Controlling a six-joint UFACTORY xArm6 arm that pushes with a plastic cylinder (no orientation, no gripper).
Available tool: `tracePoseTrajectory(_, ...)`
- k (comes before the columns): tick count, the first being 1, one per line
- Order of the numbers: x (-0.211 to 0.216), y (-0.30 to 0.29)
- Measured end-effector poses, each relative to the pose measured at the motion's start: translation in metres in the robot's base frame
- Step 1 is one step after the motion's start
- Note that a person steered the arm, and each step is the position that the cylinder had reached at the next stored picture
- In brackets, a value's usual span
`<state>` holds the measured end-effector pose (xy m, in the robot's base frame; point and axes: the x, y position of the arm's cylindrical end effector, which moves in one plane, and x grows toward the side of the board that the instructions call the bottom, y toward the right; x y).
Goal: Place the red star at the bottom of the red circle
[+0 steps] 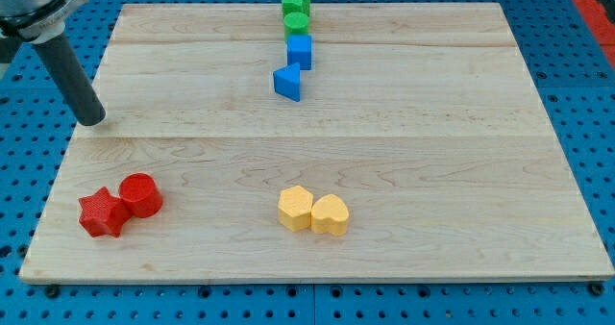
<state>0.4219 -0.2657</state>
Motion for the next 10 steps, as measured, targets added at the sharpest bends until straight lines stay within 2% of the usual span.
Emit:
tracePoseTrajectory(1,0.01,0.0)
tracePoseTrajectory(2,0.037,0.005)
tracePoseTrajectory(4,0.122,-0.007)
tracePoseTrajectory(5,0.14,-0.01)
tracePoseTrajectory(6,0.146,0.001)
tracePoseTrajectory(8,0.146,0.084)
tracePoseTrajectory(10,0.144,0.094)
